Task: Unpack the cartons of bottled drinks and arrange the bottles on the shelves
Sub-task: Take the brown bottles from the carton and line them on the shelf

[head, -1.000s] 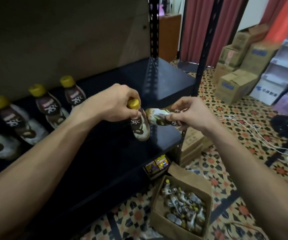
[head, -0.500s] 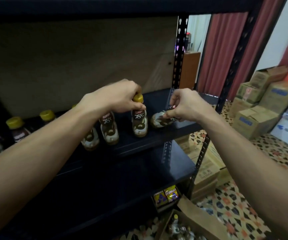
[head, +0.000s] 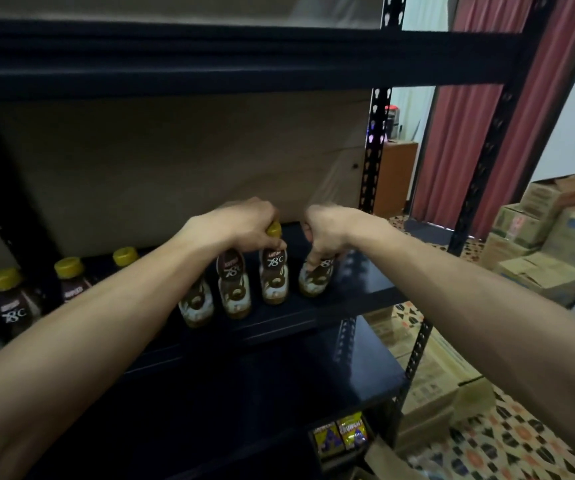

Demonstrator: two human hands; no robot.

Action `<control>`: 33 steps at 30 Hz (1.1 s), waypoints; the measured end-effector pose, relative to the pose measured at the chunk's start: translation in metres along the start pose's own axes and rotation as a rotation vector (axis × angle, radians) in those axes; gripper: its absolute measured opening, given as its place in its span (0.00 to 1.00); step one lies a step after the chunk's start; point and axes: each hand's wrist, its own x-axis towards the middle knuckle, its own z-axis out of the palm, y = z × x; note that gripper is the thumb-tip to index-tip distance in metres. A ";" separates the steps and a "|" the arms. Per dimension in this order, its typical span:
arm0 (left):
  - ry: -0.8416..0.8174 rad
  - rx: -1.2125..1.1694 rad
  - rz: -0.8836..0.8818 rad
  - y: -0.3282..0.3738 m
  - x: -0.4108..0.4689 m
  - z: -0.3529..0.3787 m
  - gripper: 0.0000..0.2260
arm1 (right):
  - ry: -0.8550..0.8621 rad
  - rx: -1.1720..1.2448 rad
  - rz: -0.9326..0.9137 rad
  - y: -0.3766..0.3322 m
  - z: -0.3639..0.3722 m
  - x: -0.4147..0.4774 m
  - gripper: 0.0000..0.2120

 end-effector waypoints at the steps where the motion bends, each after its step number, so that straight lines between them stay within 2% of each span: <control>1: -0.005 0.003 -0.007 0.000 0.000 0.000 0.16 | -0.027 0.002 0.006 -0.002 0.001 0.002 0.22; 6: -0.052 0.006 -0.045 -0.001 0.000 0.004 0.17 | -0.073 -0.021 -0.006 -0.005 0.005 0.011 0.22; 11: -0.050 0.001 -0.076 -0.006 0.001 0.007 0.19 | 0.024 -0.130 -0.070 -0.001 0.006 0.021 0.21; 14: -0.055 -0.026 -0.095 -0.010 0.004 0.009 0.19 | 0.057 -0.107 -0.079 0.003 0.007 0.028 0.21; 16: -0.050 -0.050 -0.101 -0.011 0.005 0.010 0.18 | 0.063 -0.095 -0.092 0.004 0.010 0.032 0.26; 18: -0.032 -0.076 -0.102 -0.012 0.006 0.013 0.17 | 0.083 -0.078 -0.107 0.007 0.015 0.034 0.36; 21: -0.003 -0.097 -0.106 -0.014 0.006 0.017 0.18 | 0.159 0.094 -0.092 0.014 0.021 0.027 0.49; 26: 0.008 -0.229 -0.092 -0.019 -0.001 0.014 0.25 | 0.436 0.696 -0.012 0.037 0.063 0.011 0.47; 29: 0.022 -0.255 -0.067 -0.021 -0.003 0.014 0.29 | 0.388 0.949 0.089 0.039 0.105 0.002 0.47; 32: -0.017 -0.243 -0.070 -0.021 -0.004 0.015 0.29 | 0.321 0.958 0.174 0.044 0.143 0.006 0.50; 33: -0.026 -0.231 -0.072 -0.021 -0.003 0.015 0.28 | 0.314 0.929 0.181 0.045 0.150 0.008 0.47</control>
